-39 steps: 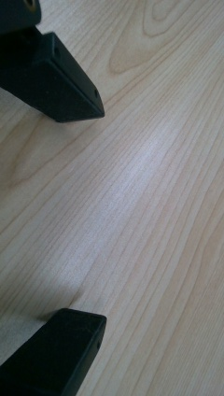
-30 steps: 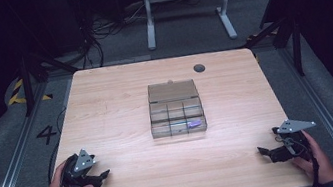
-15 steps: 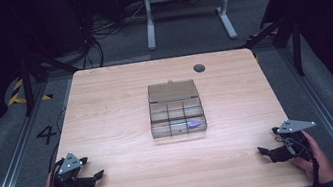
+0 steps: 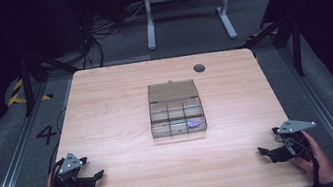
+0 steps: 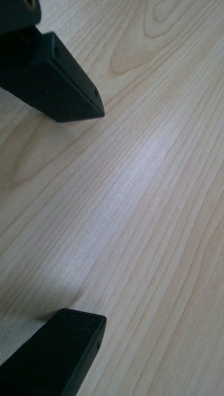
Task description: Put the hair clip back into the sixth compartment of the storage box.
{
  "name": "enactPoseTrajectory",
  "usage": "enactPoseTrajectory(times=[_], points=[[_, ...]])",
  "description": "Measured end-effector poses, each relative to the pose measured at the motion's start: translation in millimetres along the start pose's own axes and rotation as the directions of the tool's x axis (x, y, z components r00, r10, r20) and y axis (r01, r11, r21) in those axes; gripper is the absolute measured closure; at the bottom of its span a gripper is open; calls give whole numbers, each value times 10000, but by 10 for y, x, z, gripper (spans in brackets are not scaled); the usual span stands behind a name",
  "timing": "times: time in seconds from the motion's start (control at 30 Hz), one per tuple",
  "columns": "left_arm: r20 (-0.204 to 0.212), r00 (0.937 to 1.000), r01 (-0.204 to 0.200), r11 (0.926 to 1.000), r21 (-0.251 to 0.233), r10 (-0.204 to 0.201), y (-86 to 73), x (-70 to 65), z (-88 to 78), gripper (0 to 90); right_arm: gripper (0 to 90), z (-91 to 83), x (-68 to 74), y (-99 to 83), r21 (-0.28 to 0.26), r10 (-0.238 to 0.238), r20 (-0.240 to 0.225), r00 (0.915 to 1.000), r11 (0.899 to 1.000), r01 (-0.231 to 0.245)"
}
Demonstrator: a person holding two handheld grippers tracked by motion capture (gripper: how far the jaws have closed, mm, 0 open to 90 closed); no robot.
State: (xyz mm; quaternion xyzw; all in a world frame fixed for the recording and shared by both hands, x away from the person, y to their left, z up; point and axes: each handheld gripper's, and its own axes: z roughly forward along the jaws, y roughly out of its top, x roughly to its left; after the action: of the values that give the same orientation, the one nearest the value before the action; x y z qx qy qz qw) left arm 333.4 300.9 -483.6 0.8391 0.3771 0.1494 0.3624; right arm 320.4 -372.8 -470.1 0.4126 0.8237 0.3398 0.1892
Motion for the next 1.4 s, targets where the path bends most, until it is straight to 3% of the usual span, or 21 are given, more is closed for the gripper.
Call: enactPoseTrajectory(times=[1.4], points=[[11,10000,16,10000,71,-16,17,18,19,153,28,-11,8,-11,-5,44,41,10000,10000,-44]])
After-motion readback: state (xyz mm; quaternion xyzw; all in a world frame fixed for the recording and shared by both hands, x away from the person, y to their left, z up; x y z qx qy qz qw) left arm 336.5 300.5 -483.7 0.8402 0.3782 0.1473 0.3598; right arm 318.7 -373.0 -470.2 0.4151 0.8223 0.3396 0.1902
